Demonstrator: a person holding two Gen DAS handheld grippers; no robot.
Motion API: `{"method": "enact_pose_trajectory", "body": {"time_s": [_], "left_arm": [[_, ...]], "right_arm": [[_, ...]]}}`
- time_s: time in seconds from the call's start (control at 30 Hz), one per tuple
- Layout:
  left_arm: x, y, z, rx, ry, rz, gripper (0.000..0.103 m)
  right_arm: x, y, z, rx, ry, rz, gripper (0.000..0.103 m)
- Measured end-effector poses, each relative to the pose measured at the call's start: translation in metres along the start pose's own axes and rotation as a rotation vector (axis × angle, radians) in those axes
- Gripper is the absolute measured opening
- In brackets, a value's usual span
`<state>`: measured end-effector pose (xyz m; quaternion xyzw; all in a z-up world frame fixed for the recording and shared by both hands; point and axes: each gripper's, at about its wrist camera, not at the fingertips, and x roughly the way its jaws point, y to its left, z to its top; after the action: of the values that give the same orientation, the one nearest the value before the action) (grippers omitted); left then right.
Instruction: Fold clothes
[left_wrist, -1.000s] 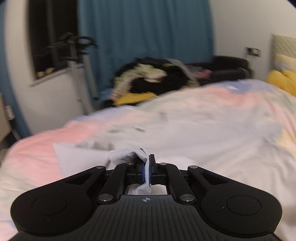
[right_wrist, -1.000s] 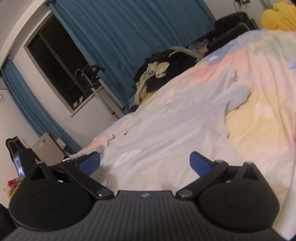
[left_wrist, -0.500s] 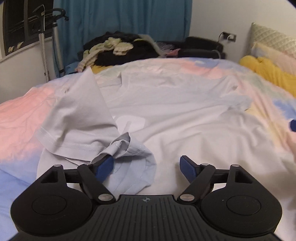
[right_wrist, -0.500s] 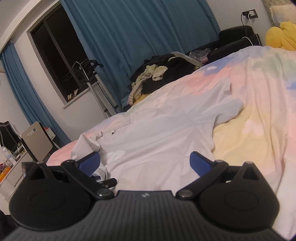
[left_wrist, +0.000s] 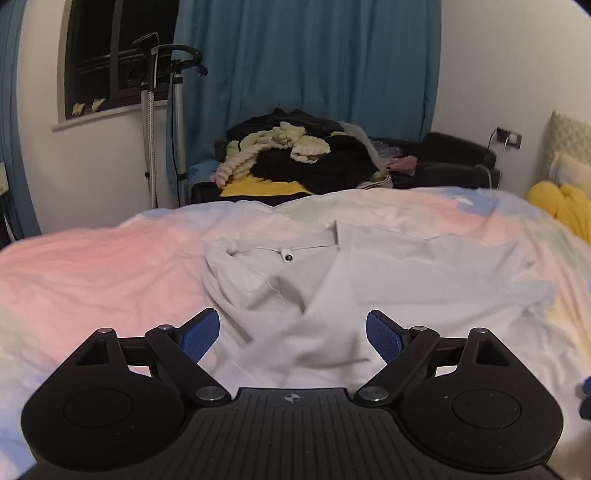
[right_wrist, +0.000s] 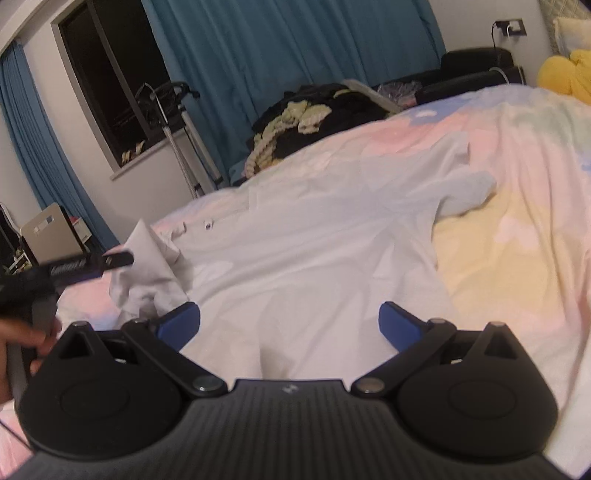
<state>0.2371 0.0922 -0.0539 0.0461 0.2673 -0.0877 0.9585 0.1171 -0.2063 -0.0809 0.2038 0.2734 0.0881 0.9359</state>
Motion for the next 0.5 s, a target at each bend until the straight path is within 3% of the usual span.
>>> {"method": "enact_pose_trajectory", "body": {"time_s": [0.07,0.1,0.13,0.2,0.33,0.5], "left_arm": [[0.017,-0.003,0.007,0.008,0.115,0.003,0.051],[0.028,-0.005,0.009,-0.007,0.191,0.005,0.024],[0.036,-0.006,0.012,-0.029,0.253,0.006,0.008],[0.042,-0.006,0.022,-0.102,0.296,-0.013,0.002],[0.049,-0.006,0.058,-0.289,0.258,-0.088,0.001],[0.090,-0.037,0.074,-0.306,0.273,-0.083,0.001]], "right_arm": [[0.001,0.003,-0.002,0.004,0.006,0.010,0.103],[0.002,0.005,-0.003,0.006,0.009,0.015,0.103],[0.002,0.006,-0.004,0.008,0.011,0.020,0.103],[0.002,0.009,-0.006,0.012,0.016,0.030,0.103],[0.008,0.009,-0.009,0.034,0.036,0.032,0.103],[0.011,0.007,-0.009,0.032,0.030,0.021,0.103]]}}
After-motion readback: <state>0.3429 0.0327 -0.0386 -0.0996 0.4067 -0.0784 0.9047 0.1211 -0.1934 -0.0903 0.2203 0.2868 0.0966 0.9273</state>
